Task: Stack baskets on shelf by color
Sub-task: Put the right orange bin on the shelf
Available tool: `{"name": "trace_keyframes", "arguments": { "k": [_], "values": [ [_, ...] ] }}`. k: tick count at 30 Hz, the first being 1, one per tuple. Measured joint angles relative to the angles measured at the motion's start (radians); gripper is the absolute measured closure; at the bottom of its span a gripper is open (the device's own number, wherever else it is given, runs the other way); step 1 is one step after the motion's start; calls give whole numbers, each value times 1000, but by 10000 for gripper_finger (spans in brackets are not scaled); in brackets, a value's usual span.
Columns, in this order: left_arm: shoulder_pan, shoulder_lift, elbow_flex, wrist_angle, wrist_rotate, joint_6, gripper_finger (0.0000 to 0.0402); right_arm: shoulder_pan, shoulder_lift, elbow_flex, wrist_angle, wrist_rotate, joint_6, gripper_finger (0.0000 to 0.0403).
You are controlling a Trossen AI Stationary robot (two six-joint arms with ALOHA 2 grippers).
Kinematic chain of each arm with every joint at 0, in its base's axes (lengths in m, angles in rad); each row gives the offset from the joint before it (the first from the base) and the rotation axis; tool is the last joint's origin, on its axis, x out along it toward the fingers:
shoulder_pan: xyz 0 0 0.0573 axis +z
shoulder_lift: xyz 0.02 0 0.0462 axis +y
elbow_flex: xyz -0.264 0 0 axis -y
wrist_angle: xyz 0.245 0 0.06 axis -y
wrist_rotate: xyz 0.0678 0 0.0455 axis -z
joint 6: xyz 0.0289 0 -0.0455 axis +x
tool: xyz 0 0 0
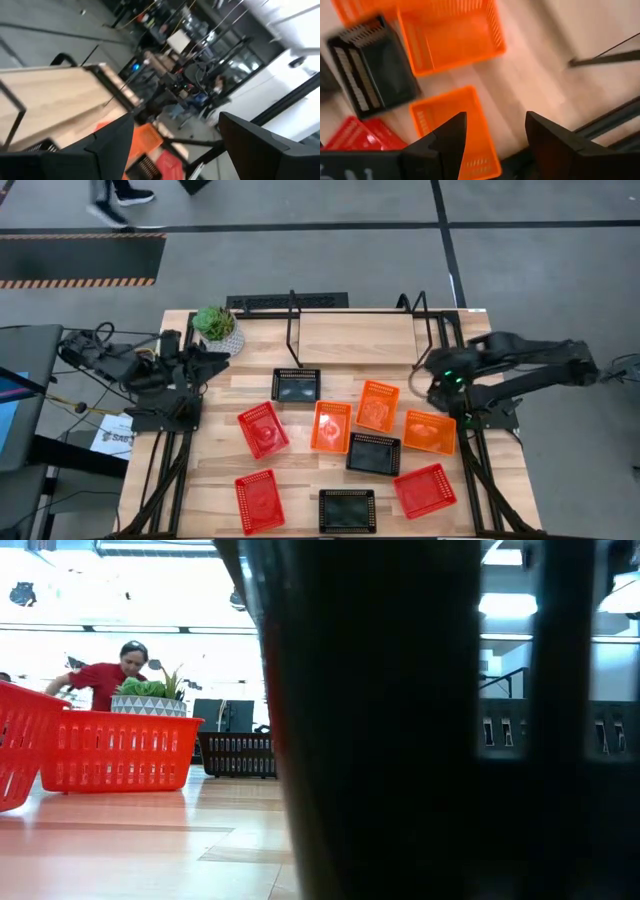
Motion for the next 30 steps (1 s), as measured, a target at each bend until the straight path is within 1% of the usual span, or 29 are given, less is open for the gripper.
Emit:
{"name": "trace_keyframes", "arguments": {
  "k": [4,8,10,13,21,25,30],
  "values": [
    [0,21,0,-52,37,-38,122,2,14,-140,44,-52,0,175],
    [0,42,0,-89,42,-63,122,2,14,-285,185,-115,44,175],
    [0,49,0,-95,42,-65,122,2,14,-334,232,-138,71,175],
    [0,54,0,-98,42,-55,122,3,29,-385,263,-139,83,174],
    [0,53,0,-118,38,-57,122,3,83,-411,282,-138,42,174],
    [0,54,0,-151,36,-60,122,3,114,-411,289,-138,17,175],
    [0,63,0,-203,40,-101,122,3,153,-411,289,-137,-24,175]
  ]
}}
